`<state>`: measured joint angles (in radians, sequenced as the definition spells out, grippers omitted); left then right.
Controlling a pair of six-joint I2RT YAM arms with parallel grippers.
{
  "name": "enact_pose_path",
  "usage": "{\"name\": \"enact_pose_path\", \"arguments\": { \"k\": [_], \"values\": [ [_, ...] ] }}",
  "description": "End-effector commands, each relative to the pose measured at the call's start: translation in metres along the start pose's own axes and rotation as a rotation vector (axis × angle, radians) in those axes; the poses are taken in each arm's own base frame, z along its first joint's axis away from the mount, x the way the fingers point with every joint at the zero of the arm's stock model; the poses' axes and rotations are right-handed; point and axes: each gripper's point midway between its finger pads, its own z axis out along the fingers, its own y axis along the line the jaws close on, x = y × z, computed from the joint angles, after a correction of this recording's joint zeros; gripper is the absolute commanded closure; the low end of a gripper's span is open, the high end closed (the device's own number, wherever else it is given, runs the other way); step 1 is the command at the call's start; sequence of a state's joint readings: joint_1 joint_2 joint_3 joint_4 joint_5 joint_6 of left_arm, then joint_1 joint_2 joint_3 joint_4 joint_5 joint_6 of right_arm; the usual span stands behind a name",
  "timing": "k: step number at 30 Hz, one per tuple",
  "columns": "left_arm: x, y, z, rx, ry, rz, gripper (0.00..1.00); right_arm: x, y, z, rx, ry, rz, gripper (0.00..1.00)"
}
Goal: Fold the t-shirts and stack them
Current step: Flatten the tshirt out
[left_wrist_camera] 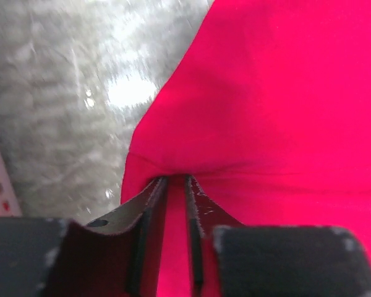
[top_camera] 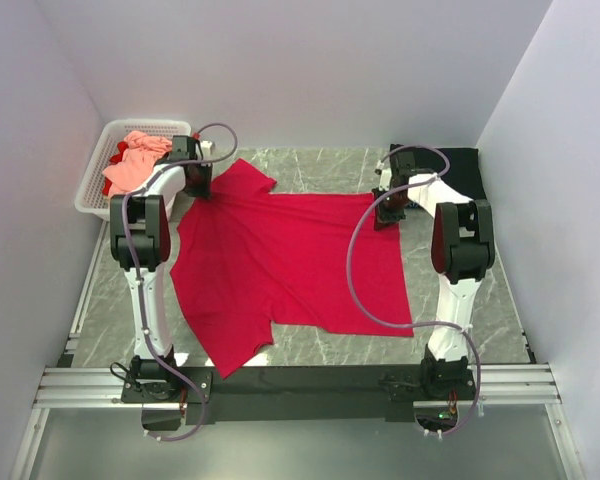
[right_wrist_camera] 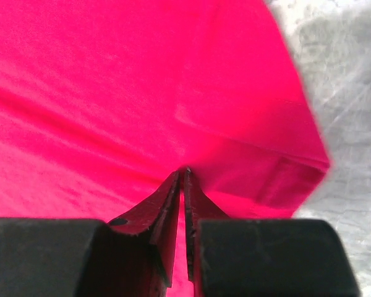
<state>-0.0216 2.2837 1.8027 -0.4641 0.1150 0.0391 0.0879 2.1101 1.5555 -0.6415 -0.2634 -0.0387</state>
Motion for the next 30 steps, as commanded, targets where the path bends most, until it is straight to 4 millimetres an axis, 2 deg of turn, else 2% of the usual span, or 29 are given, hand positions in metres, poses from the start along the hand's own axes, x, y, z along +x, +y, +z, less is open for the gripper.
{"name": "enact_pose_path", "arguments": {
  "k": [1, 4, 6, 13, 22, 24, 28, 30],
  "values": [
    [0.015, 0.021, 0.006, -0.069, 0.077, 0.054, 0.73, -0.02, 0.001, -0.006, 0.023, -0.034, 0.007, 0.85],
    [0.008, 0.019, -0.004, -0.043, 0.052, 0.071, 0.62, -0.044, -0.006, -0.014, 0.074, -0.11, -0.007, 0.84],
    [0.011, 0.018, -0.006, -0.032, 0.053, 0.082, 0.56, -0.055, -0.009, -0.014, 0.091, -0.14, -0.021, 0.82],
    [0.019, 0.01, -0.01, 0.007, 0.054, 0.076, 0.52, -0.073, -0.018, 0.0, 0.121, -0.143, -0.03, 0.82],
    [0.021, 0.009, -0.006, 0.018, 0.069, 0.064, 0.52, -0.082, 0.016, -0.013, 0.067, -0.183, -0.047, 0.65],
    [0.021, 0.008, -0.006, 0.019, 0.069, 0.062, 0.52, -0.083, 0.019, -0.013, 0.093, -0.189, -0.06, 0.64],
    [0.024, 0.009, -0.006, 0.015, 0.073, 0.064, 0.52, -0.081, 0.03, -0.003, 0.139, -0.178, -0.103, 0.64],
    [0.026, 0.009, -0.005, 0.013, 0.076, 0.063, 0.52, -0.082, 0.026, 0.004, 0.171, -0.168, -0.102, 0.64]
  ]
}}
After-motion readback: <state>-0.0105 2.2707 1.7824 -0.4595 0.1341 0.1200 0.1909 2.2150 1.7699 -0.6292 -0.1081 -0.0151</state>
